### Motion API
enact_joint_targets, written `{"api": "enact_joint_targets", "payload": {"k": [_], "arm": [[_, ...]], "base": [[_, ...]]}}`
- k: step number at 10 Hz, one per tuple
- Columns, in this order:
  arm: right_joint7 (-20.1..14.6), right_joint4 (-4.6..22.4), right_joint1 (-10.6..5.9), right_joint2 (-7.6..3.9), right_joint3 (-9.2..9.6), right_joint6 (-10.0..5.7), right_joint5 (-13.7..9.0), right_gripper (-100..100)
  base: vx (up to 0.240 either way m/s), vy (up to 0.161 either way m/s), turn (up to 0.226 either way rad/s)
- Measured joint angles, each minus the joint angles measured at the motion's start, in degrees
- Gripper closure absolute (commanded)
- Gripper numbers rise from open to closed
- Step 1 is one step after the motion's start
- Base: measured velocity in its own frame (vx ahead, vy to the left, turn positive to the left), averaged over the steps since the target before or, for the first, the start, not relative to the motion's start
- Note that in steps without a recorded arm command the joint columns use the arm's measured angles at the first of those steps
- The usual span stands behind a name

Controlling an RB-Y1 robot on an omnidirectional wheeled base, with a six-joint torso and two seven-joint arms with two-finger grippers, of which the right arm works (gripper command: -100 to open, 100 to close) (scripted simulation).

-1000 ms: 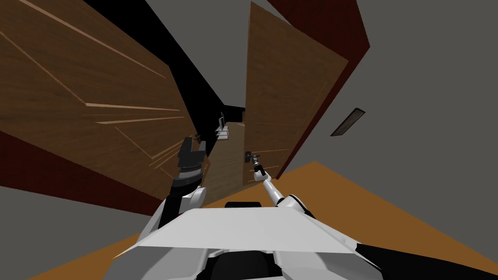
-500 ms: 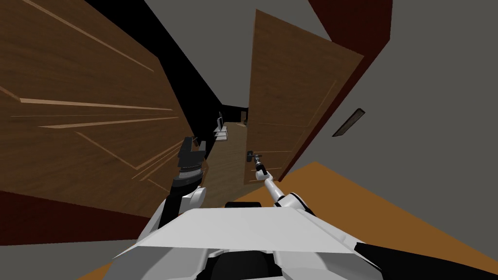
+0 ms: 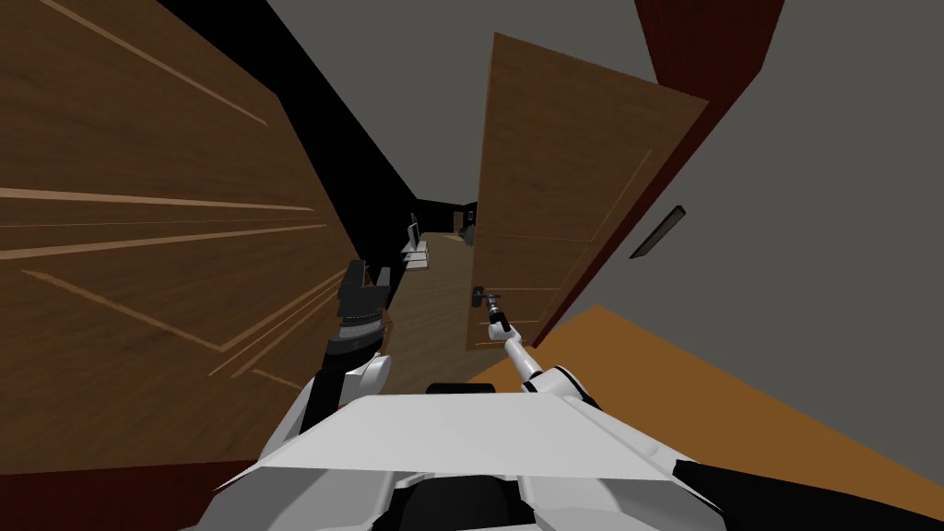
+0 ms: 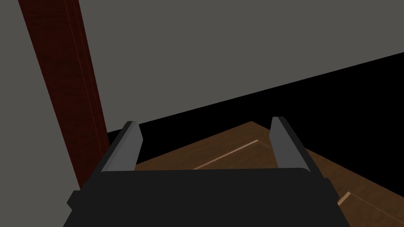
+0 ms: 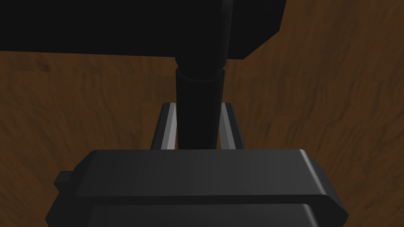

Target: Push the door open

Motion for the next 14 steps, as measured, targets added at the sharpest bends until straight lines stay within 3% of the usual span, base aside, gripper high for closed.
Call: {"api": "enact_joint_targets", "payload": {"k": [2,3,4,5,8,9,14], "arm": [[0.28,-0.13,-0.14,-0.38,-1.17,-0.06,-0.26,100],[1.05,-1.70,0.57,-0.23,-2.26,0.98,-0.46,100],[1.15,-1.37,0.45,-0.66,-2.84,1.16,-0.66,100],[0.92,-0.17,0.04,-1.02,-3.44,0.30,-0.83,100],[2.02,-0.97,0.79,-1.26,-6.06,0.69,-1.37,100],[1.91,0.09,0.18,-1.58,-6.58,0.18,-1.54,100],[2.32,-0.05,0.48,-2.14,-8.49,0.18,-2.04,100]], "base": [[0.122,0.133,-0.074],[0.156,0.181,-0.085],[0.145,0.189,-0.101],[0.169,0.181,-0.106],[0.176,0.155,-0.076],[0.138,0.115,-0.062],[0.128,0.066,-0.045]]}}
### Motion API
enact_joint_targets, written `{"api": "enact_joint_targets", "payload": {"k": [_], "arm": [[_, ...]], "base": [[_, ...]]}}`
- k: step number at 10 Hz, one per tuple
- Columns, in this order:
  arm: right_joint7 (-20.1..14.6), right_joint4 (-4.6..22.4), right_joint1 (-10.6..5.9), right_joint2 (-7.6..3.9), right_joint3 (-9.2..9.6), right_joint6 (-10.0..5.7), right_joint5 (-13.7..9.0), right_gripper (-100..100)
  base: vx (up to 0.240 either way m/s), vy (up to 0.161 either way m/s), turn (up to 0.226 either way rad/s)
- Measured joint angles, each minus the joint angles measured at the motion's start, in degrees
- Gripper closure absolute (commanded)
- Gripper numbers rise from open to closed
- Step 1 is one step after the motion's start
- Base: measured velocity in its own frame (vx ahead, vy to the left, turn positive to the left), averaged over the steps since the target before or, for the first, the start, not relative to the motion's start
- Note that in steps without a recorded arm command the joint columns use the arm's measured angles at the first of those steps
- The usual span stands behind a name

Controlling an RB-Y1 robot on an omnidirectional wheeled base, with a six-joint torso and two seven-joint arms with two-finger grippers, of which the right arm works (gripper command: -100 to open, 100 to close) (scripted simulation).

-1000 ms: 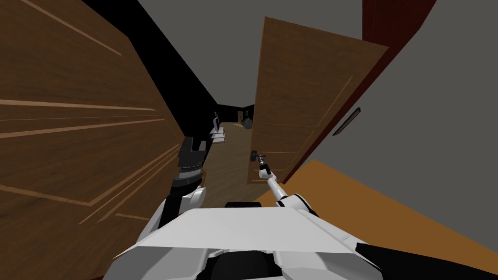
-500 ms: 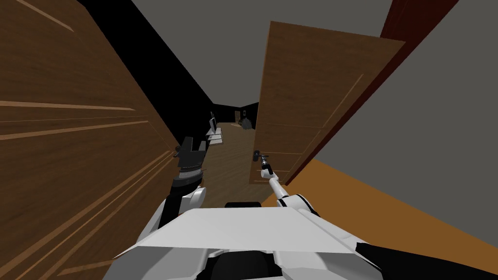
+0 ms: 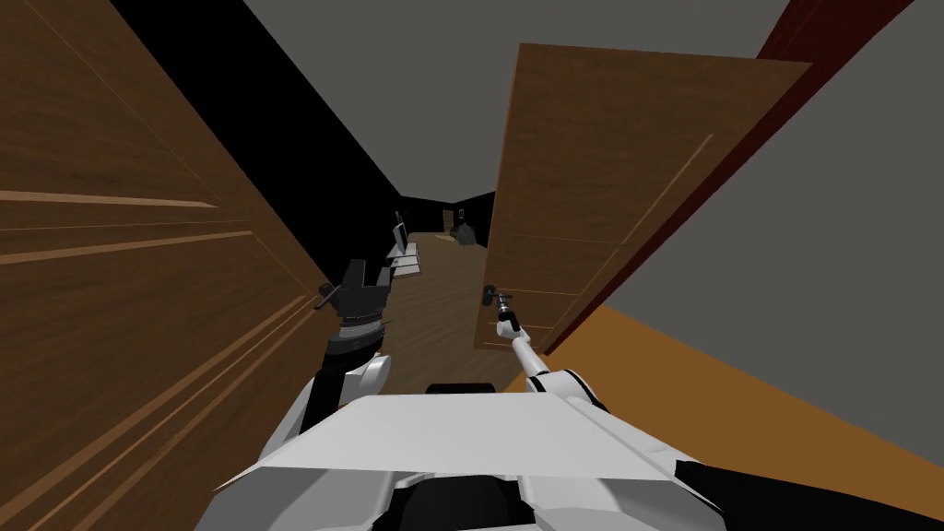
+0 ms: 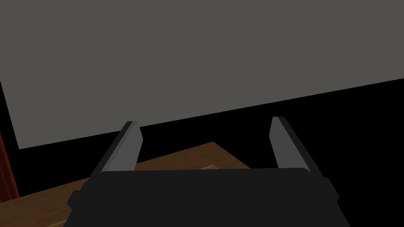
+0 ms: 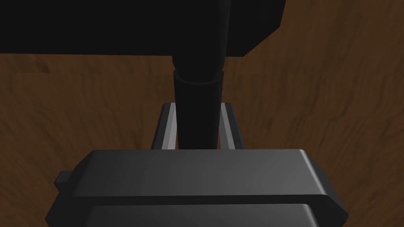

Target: Push the door open

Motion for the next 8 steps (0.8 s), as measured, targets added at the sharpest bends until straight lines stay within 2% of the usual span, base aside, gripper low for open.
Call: {"api": "enact_joint_targets", "payload": {"k": [2,4,5,8], "arm": [[0.14,-0.08,0.48,-0.34,-0.67,0.34,-0.26,100],[-0.02,1.76,-0.31,-0.85,-1.45,-0.60,-0.57,100],[0.29,0.79,0.11,-1.03,-2.11,-0.29,-0.75,100],[0.88,1.81,-0.35,-1.56,-3.73,-0.76,-1.24,100]], "base": [[0.188,0.079,-0.053],[0.196,0.075,-0.044],[0.174,0.094,-0.063],[0.187,0.072,-0.065]]}}
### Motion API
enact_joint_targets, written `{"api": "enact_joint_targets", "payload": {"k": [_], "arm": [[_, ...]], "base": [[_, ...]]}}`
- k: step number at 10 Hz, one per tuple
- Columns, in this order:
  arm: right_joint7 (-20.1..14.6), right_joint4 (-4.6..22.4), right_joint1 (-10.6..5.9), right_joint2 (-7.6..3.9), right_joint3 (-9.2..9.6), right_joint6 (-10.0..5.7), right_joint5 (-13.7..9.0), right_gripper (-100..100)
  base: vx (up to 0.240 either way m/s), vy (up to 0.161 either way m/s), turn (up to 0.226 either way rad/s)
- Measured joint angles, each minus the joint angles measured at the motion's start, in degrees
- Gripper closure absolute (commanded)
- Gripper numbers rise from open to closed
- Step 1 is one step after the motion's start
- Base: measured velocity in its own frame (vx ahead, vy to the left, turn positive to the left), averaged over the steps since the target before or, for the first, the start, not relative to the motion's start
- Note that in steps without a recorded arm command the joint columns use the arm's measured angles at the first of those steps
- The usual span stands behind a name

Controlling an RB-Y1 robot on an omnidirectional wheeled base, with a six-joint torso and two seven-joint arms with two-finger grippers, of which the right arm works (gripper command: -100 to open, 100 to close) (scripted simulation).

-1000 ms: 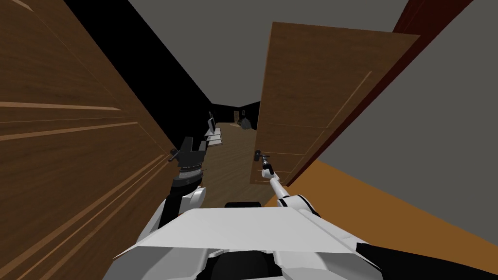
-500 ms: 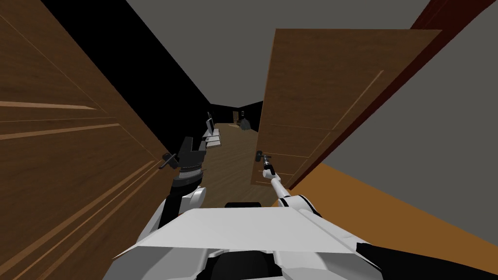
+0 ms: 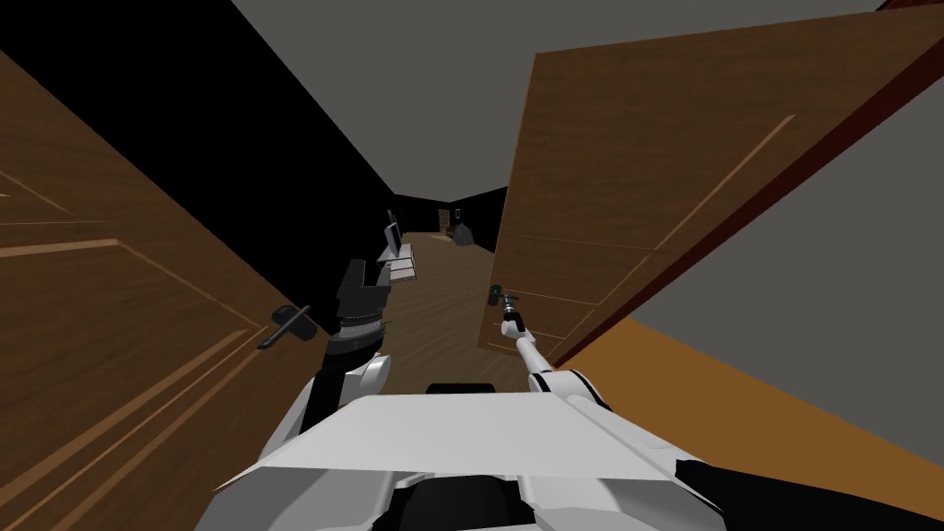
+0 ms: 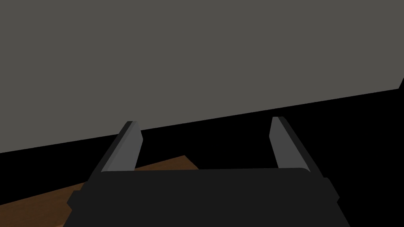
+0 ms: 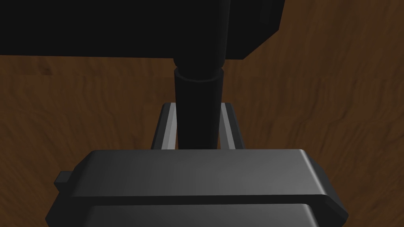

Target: Push the door open

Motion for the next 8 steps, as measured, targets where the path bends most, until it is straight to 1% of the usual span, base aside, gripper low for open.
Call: {"api": "enact_joint_targets", "payload": {"k": [1,2,3,4,5,6,7,8], "arm": [[0.36,0.01,0.15,0.05,-0.68,-0.06,-0.16,100],[0.98,-1.46,1.10,0.06,-1.51,0.63,-0.39,100],[1.12,-0.40,0.42,-0.29,-2.09,0.41,-0.59,100],[0.99,0.22,0.23,-0.85,-2.61,-0.07,-0.79,100],[1.18,-0.13,0.56,-1.11,-3.33,-0.15,-0.99,100],[1.42,-1.07,1.17,-1.52,-4.06,0.55,-1.27,100],[1.75,-0.77,1.16,-1.55,-4.76,0.54,-1.45,100],[1.57,1.75,0.12,-1.94,-5.08,-0.77,-1.57,100]], "base": [[0.217,0.078,-0.052],[0.187,0.094,-0.082],[0.191,0.136,-0.067],[0.173,0.109,-0.076],[0.193,0.113,-0.058],[0.210,0.078,-0.103],[0.217,0.073,-0.060],[0.184,0.100,-0.058]]}}
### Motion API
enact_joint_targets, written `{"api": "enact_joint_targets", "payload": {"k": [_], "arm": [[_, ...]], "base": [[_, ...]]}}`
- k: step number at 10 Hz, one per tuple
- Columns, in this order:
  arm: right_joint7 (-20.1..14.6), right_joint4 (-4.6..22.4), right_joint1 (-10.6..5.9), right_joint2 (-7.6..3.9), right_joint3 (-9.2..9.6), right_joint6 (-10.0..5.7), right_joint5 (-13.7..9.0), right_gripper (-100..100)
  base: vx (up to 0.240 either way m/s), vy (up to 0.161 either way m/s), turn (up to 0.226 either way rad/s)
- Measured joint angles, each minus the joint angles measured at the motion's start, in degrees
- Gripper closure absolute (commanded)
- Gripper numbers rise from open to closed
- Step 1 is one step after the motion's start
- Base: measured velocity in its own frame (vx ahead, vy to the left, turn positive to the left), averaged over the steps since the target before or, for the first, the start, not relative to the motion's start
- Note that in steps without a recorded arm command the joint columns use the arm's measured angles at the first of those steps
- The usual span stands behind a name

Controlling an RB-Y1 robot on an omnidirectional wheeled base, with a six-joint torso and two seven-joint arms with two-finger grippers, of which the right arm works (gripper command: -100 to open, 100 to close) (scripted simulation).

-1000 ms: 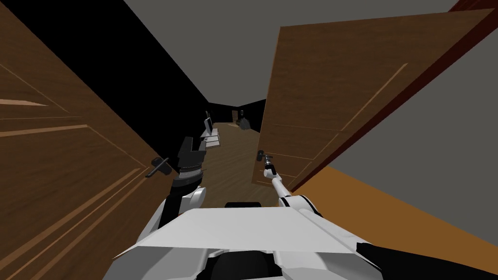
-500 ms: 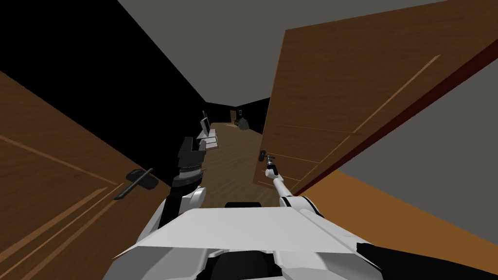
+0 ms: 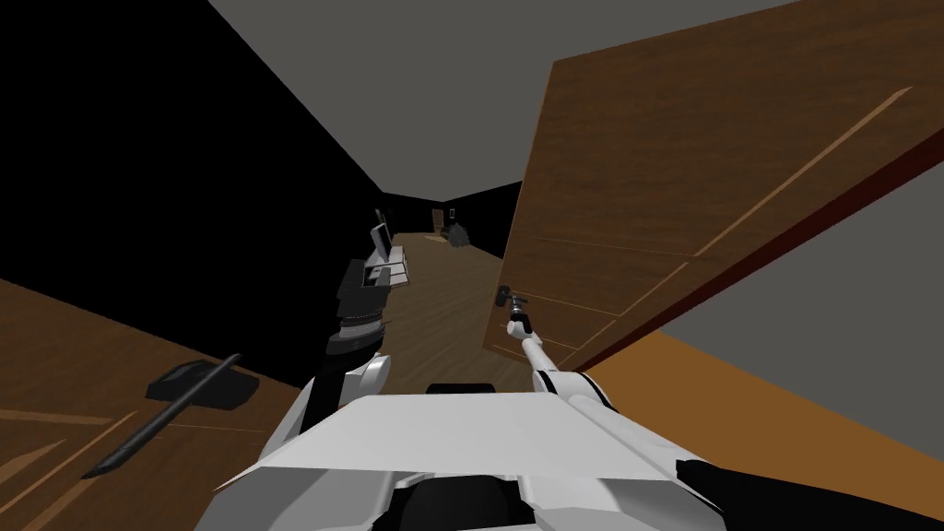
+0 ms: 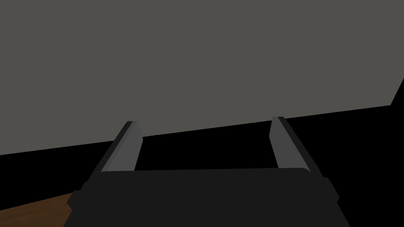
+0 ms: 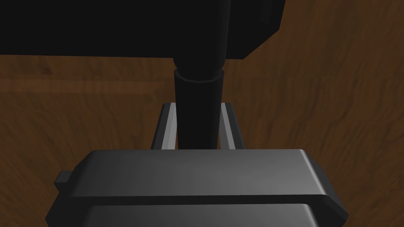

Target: Push the door open

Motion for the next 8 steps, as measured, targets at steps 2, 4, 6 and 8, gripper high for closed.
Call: {"api": "enact_joint_targets", "payload": {"k": [2,4,6,8], "arm": [[0.11,-0.56,0.28,-0.66,-1.07,-0.25,-0.34,100],[0.73,-0.70,0.57,-1.02,-2.29,0.36,-0.73,100],[0.63,0.75,0.20,-1.76,-3.29,-0.41,-1.06,100],[1.12,0.29,0.61,-2.29,-4.56,-0.41,-1.43,100]], "base": [[0.116,0.071,-0.048],[0.202,0.090,-0.074],[0.179,0.097,-0.073],[0.168,0.098,-0.067]]}}
